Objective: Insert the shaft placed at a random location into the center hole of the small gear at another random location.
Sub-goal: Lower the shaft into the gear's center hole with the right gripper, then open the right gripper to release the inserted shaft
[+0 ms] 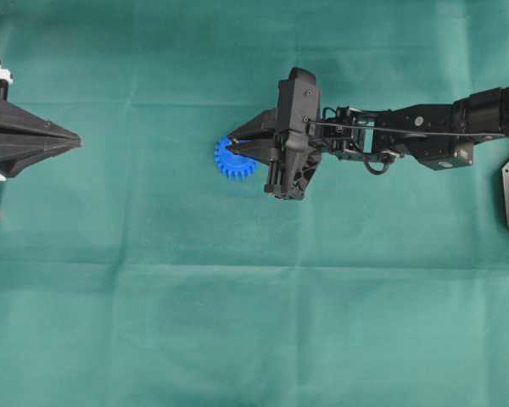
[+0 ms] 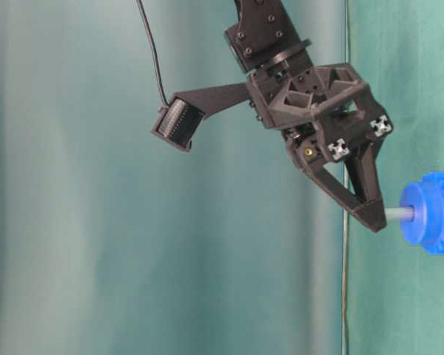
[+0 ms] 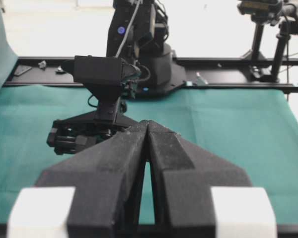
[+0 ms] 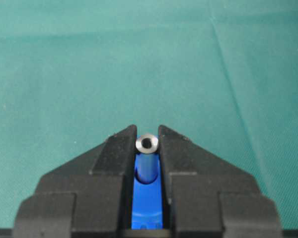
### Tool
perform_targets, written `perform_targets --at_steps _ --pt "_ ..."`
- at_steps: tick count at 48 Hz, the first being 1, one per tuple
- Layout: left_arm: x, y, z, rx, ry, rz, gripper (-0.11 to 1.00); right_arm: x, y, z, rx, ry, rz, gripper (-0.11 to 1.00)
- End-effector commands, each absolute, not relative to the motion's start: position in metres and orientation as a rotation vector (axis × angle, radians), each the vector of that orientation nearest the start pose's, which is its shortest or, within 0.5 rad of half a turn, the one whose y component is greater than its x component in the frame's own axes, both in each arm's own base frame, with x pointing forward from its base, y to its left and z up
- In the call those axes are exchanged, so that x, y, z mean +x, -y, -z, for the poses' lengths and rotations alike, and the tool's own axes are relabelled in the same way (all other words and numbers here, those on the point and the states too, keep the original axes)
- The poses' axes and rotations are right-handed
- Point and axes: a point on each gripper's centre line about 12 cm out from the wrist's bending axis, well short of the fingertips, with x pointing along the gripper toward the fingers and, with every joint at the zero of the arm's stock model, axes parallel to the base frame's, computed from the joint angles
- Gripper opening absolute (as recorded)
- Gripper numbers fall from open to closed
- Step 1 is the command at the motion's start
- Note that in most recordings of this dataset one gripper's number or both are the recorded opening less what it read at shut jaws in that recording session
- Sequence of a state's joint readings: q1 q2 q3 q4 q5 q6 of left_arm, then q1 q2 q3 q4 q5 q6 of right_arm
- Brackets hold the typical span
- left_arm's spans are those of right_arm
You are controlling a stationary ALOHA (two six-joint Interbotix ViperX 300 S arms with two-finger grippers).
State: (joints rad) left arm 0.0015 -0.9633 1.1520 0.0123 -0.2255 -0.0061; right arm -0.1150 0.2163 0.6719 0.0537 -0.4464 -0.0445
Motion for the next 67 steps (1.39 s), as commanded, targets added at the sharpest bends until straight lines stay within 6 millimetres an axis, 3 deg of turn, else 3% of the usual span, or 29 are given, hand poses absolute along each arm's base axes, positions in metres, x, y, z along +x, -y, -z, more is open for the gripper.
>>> perform_targets --at_steps 1,34,67 --pt "0.202 0.0 -0.303 0.007 0.057 0.0 0.0 0.42 0.052 -0.136 0.015 -0.397 0.139 0.13" --pt "0.202 0.0 -0.302 0.006 0.055 0.0 0.0 0.422 0.052 -0.117 0.017 -0.441 0.139 0.13" --pt "0.202 0.0 -0.302 0.007 0.054 0.0 0.0 0.422 0.053 -0.116 0.018 -0.447 0.14 0.13"
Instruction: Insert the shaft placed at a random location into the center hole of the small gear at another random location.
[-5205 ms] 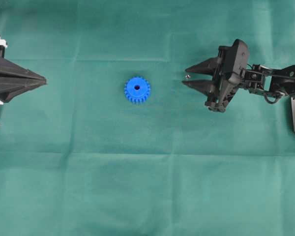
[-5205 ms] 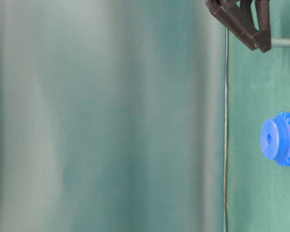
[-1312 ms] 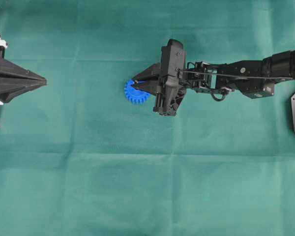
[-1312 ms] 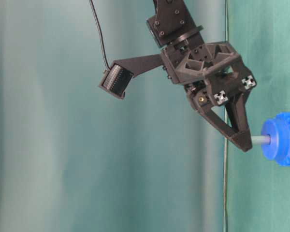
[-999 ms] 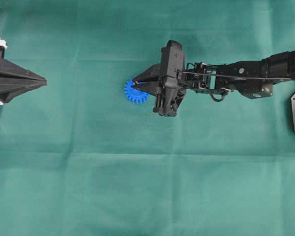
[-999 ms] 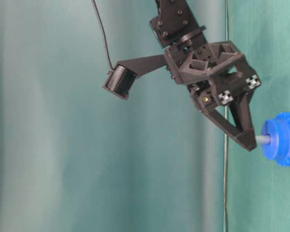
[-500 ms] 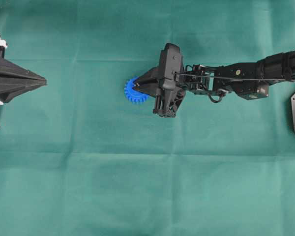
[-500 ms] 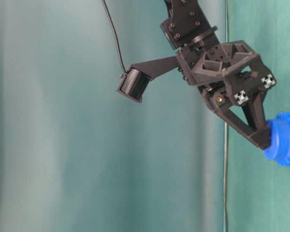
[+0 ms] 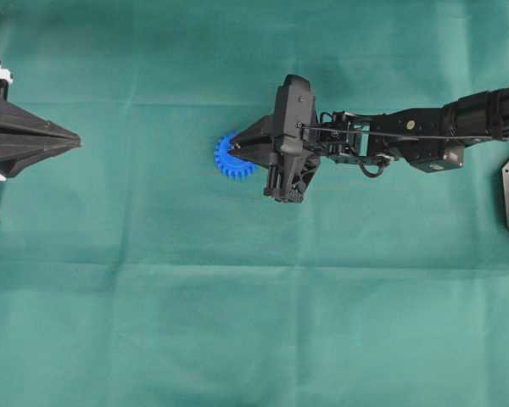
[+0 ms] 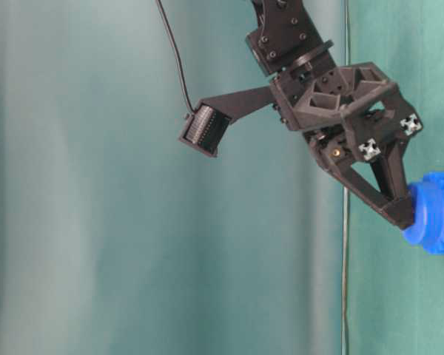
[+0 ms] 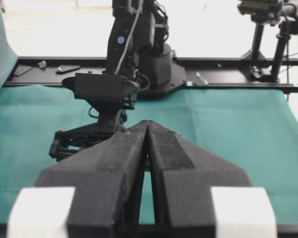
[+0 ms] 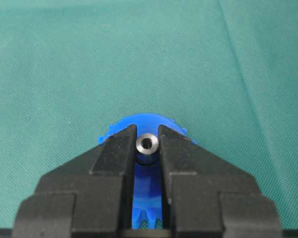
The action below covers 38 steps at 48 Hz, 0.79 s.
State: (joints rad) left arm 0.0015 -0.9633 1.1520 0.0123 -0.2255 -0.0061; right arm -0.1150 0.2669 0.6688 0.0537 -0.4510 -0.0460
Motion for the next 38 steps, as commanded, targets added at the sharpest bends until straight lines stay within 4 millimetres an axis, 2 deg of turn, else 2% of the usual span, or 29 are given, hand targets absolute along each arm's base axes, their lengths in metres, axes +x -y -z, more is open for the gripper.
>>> perform_targets --at_steps 1,6,8,17,19,21,28,38 --pt "0.202 0.0 -0.302 0.007 0.052 0.0 0.0 0.422 0.053 -0.115 0.018 -0.449 0.14 0.13" --pt "0.202 0.0 -0.302 0.007 0.055 0.0 0.0 0.422 0.052 -0.116 0.021 -0.445 0.139 0.15" --pt "0.202 0.0 -0.302 0.006 0.052 0.0 0.0 0.422 0.052 -0.116 0.024 -0.447 0.14 0.19" --pt "0.202 0.0 -0.302 0.007 0.054 0.0 0.0 0.421 0.053 -0.123 0.026 -0.437 0.141 0.71" --pt "0.202 0.0 -0.302 0.007 0.054 0.0 0.0 0.421 0.053 -0.126 0.026 -0.434 0.141 0.8" --pt "0.202 0.0 -0.302 0.006 0.054 0.0 0.0 0.42 0.053 -0.128 0.026 -0.433 0.141 0.82" --pt "0.202 0.0 -0.302 0.007 0.055 0.0 0.0 0.419 0.053 -0.139 0.025 -0.411 0.141 0.77" --pt "0.202 0.0 -0.303 0.007 0.057 0.0 0.0 0.416 0.051 -0.16 0.024 -0.385 0.138 0.77"
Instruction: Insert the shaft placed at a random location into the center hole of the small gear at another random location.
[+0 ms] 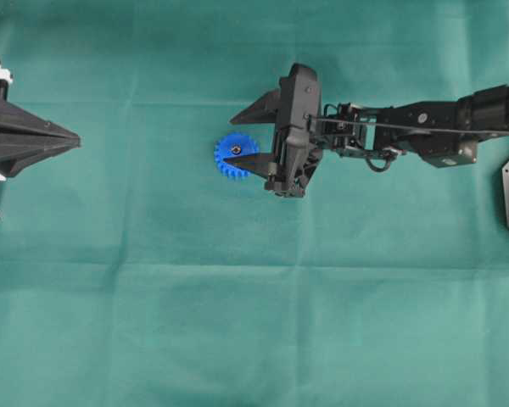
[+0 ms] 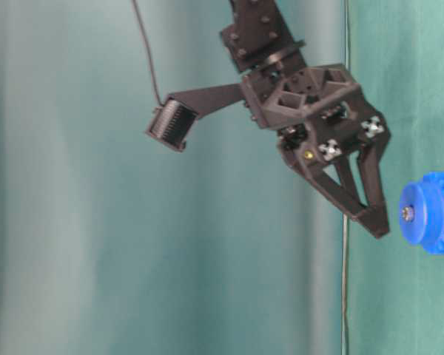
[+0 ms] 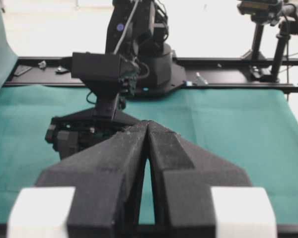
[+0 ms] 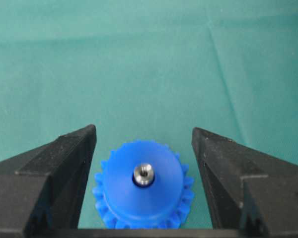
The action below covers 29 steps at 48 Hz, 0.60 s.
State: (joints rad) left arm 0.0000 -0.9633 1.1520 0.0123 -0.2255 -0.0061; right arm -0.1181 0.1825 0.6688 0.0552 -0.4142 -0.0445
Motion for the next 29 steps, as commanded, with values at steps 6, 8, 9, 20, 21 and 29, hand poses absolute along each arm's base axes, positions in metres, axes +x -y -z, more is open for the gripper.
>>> perform_targets --at_steps 6,8,9,20,21,29 --pt "0.202 0.0 -0.303 0.007 0.057 0.0 0.0 0.414 0.052 -0.173 0.024 -0.368 0.139 0.77" --pt "0.202 0.0 -0.303 0.007 0.057 0.0 0.0 0.413 0.051 -0.176 0.024 -0.365 0.139 0.77" --pt "0.202 0.0 -0.303 0.007 0.057 0.0 0.0 0.412 0.051 -0.179 0.023 -0.362 0.138 0.77" --pt "0.202 0.0 -0.303 0.006 0.057 0.0 0.0 0.41 0.051 -0.189 0.023 -0.348 0.138 0.77" --pt "0.202 0.0 -0.303 0.007 0.057 0.0 0.0 0.41 0.051 -0.189 0.023 -0.348 0.138 0.77" --pt "0.202 0.0 -0.303 0.004 0.057 0.0 0.0 0.409 0.051 -0.188 0.023 -0.351 0.138 0.77"
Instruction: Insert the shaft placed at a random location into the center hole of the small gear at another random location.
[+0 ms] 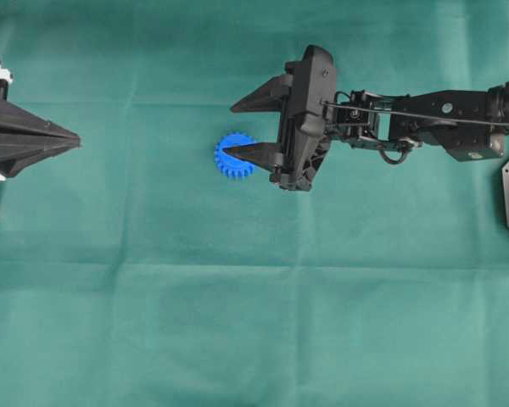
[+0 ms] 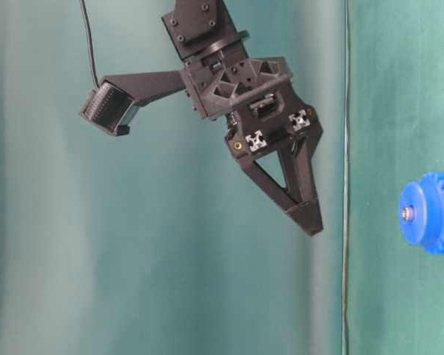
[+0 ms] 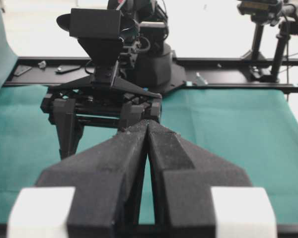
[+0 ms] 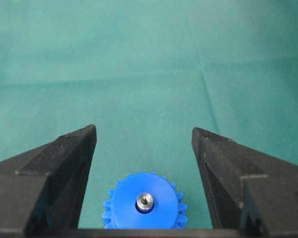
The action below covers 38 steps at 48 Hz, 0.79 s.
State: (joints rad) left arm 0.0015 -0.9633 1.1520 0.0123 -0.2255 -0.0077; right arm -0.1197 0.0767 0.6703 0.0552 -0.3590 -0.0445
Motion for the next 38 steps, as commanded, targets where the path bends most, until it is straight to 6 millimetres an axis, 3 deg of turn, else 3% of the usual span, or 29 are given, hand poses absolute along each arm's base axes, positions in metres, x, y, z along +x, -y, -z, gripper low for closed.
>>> perform_targets --at_steps 1,10,38 --pt "0.202 0.0 -0.303 0.006 0.057 0.0 0.0 0.409 0.051 -0.188 0.023 -0.351 0.138 0.77" --pt "0.202 0.0 -0.303 0.004 0.057 0.0 0.0 0.398 0.049 -0.193 0.022 -0.345 0.136 0.77" --pt "0.202 0.0 -0.303 0.006 0.057 0.0 0.0 0.333 0.042 -0.211 0.024 -0.31 0.138 0.77"
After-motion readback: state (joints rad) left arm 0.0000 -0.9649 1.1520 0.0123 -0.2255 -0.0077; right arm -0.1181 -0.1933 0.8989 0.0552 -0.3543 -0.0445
